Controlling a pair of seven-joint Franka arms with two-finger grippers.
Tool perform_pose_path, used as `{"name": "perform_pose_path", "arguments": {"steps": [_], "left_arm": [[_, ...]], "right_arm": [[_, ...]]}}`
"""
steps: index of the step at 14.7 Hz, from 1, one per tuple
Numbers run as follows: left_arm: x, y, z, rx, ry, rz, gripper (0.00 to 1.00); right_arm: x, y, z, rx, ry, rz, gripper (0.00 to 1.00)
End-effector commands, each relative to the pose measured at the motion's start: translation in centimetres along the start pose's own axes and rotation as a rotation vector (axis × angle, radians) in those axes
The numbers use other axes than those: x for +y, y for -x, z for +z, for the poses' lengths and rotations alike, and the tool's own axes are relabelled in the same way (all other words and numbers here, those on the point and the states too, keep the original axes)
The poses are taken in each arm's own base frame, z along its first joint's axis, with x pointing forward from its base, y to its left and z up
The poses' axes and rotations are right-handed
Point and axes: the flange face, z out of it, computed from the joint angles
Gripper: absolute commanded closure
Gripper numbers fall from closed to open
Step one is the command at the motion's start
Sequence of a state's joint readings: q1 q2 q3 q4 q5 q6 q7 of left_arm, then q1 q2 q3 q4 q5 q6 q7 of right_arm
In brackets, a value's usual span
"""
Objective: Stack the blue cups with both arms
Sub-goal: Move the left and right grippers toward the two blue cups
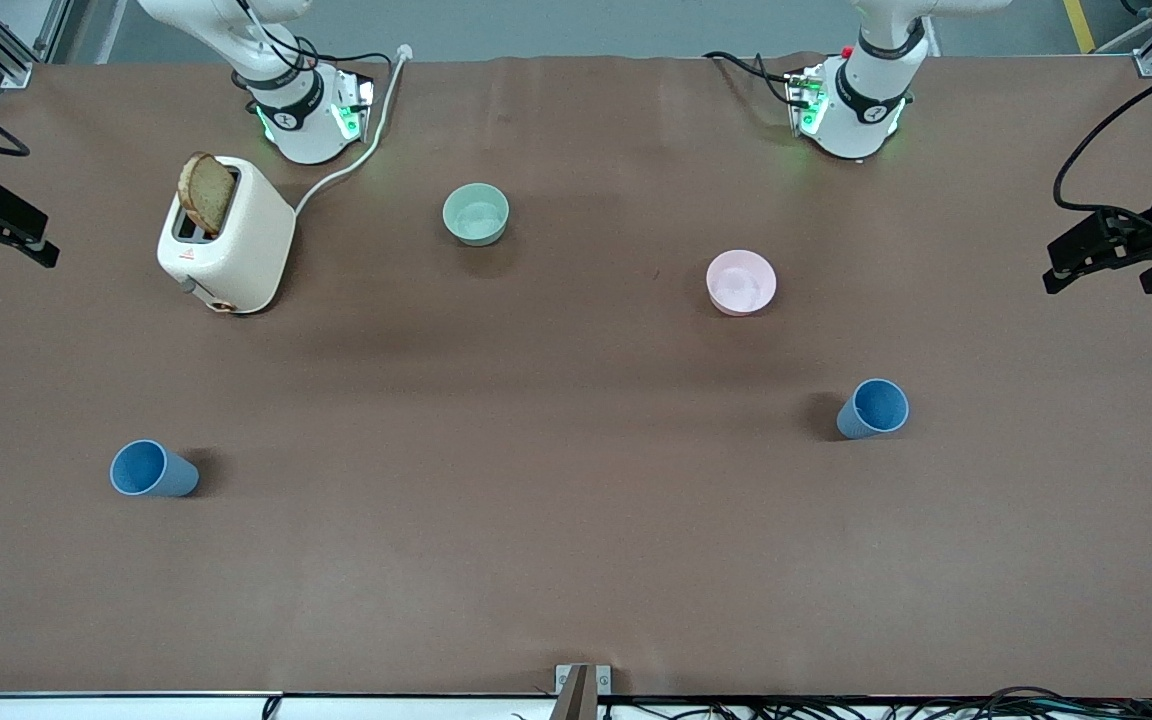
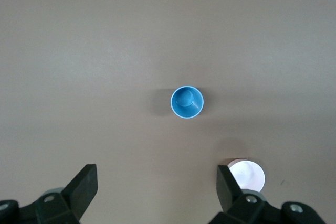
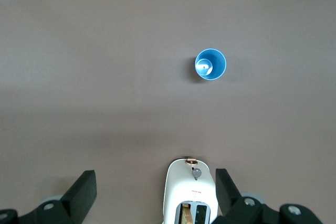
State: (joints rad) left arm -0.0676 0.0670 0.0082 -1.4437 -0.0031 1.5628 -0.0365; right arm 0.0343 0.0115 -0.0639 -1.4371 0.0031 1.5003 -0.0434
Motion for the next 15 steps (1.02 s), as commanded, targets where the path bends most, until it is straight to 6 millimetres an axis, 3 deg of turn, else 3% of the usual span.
{"name": "perform_pose_path", "arguments": {"steps": [1,5,10,13,15], "left_arm": [[0.3,-0.1,0.3,-0.016,0.007,0.008,0.0],[0.2,-0.7,1.3,-0.031,0.009,0.017,0.0],[1.4,-2.6,7.7,-0.135,-0.001,0.033,0.0],[1.4,-3.4,10.8,-0.155,0.0,0.031,0.0],[1.6,-3.6,14.3,-0.164,-0.003,0.034,0.0]], "right_arm": [[1.0,0.1,0.4,-0.001,-0.01,0.024,0.0],[0.6,0.0,0.5,-0.001,-0.011,0.016,0.0],[2.5,-1.5,2.4,-0.001,0.002,0.044,0.0],[4.9,-3.5,6.7,-0.025,-0.002,0.085,0.0],[6.6,-4.2,10.2,-0.034,-0.006,0.114,0.0]]}}
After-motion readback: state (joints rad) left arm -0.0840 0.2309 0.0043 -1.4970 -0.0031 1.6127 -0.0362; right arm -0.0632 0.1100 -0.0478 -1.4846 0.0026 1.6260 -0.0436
